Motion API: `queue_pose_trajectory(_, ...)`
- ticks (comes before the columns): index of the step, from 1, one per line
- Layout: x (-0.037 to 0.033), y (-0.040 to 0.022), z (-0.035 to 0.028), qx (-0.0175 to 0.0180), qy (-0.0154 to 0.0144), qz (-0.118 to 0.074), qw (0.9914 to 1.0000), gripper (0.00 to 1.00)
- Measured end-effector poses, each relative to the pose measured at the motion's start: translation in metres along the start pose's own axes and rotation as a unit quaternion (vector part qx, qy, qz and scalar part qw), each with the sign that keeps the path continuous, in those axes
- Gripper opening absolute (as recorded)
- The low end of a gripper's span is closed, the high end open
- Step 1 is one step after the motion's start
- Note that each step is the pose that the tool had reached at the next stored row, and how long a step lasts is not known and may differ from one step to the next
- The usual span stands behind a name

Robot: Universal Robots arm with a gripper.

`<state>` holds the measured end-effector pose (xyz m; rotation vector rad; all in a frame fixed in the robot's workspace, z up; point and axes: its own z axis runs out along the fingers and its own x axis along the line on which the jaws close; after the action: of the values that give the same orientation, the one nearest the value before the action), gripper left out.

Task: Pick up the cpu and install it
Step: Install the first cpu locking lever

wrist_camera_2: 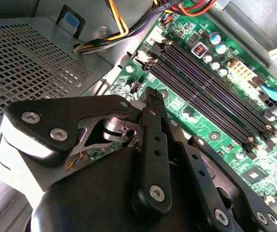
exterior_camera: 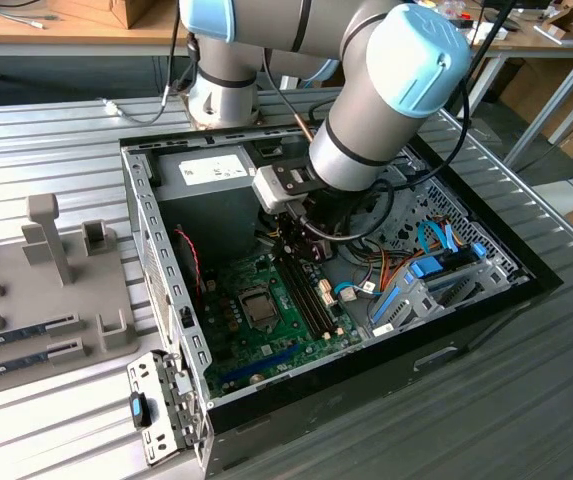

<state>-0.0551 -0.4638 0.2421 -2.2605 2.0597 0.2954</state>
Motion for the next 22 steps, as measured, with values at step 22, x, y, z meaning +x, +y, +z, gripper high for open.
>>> queue_pose_trajectory(22, 0.0002, 0.0103, 0.0008, 0.0015, 0.0088, 0.011, 0.99990, 0.11)
